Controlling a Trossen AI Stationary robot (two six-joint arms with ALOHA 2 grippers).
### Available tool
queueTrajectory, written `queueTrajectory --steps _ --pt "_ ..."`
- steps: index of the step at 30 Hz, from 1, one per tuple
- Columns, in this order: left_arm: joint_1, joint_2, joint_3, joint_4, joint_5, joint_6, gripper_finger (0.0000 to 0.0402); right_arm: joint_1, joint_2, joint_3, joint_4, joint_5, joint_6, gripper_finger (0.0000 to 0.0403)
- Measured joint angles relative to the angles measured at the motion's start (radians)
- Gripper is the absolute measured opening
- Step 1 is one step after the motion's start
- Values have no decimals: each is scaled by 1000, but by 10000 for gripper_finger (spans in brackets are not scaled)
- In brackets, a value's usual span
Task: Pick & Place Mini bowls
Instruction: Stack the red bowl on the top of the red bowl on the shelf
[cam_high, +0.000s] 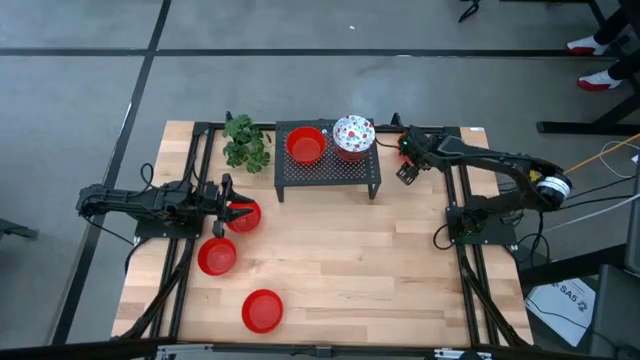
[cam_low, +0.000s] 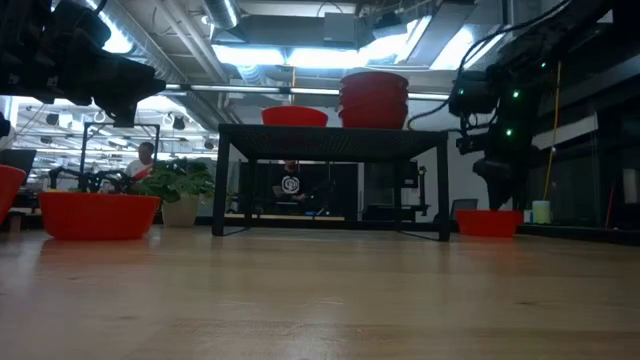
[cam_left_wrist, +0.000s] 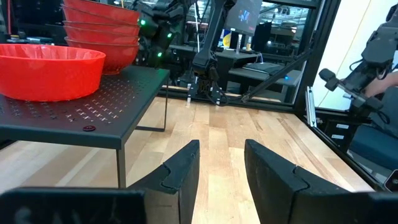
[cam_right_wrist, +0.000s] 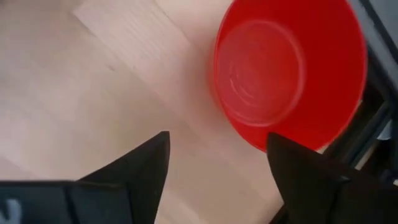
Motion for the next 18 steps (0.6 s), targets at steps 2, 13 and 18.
queueTrajectory --steps 2,13,18 --pt "0 0 0 0 0 0 123 0 30 0 15 2 19 258" --pt "0 0 0 0 0 0 123 0 120 1 82 -3 31 227" --pt "0 0 0 0 0 0 123 0 121 1 79 -6 38 169"
